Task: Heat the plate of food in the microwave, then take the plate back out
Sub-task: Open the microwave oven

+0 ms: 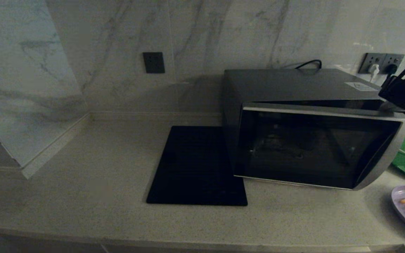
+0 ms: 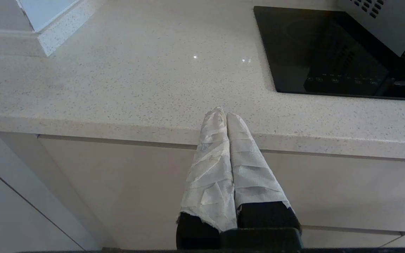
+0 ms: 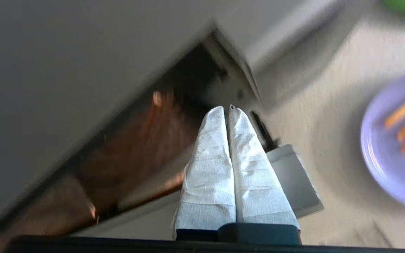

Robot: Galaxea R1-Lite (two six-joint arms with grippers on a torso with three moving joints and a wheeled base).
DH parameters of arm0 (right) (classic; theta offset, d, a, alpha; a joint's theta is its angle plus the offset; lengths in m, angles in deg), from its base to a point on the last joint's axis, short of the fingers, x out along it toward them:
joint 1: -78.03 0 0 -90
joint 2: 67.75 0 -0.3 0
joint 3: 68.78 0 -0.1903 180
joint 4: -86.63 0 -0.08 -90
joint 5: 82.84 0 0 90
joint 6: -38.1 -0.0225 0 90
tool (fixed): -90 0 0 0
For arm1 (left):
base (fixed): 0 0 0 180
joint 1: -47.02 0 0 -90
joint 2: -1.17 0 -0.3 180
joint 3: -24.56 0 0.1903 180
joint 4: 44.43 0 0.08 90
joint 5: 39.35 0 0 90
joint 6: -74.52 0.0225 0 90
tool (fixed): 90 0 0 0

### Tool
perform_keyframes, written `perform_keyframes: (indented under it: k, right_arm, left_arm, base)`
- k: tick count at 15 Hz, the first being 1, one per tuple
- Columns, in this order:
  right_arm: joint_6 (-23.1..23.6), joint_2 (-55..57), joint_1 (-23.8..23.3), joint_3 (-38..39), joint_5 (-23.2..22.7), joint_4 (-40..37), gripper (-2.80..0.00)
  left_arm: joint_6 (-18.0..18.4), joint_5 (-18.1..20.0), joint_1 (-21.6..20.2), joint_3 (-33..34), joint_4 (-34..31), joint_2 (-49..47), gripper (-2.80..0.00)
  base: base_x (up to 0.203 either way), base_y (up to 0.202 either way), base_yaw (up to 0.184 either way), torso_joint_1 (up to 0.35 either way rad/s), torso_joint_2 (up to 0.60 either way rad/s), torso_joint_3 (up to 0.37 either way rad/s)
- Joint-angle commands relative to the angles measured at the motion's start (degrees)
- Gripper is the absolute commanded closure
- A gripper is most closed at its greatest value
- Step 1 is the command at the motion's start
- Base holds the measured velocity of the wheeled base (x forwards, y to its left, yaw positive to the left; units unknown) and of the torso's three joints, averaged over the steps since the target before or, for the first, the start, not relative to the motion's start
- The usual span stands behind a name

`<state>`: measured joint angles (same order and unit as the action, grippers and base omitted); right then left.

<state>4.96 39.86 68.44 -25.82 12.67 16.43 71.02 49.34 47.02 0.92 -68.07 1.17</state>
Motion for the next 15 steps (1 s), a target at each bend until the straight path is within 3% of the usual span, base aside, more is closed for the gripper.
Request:
perform_keyframes:
  k: [1, 6, 15]
  right_arm:
    - [-0.2, -3.0, 0.0, 0.3, -1.5, -3.2, 0.00]
    - [0.1, -9.6, 0.0, 6.0, -3.8, -5.0, 0.00]
    - [3.4, -21.1, 0.1, 23.1, -8.3, -7.4, 0.00]
  left_arm:
    - [0.0, 0.0, 0.0, 0.0, 0.0, 0.0, 0.00]
    - [0.0, 0.0, 0.0, 0.0, 0.0, -0.1, 0.00]
    - [0.0, 0.0, 0.0, 0.0, 0.0, 0.0, 0.00]
  base:
    - [0.000, 0.000, 0.000, 0.000, 0.00, 0.000]
    - [0.000, 0.000, 0.000, 0.000, 0.00, 0.000]
    - [0.000, 0.000, 0.000, 0.000, 0.00, 0.000]
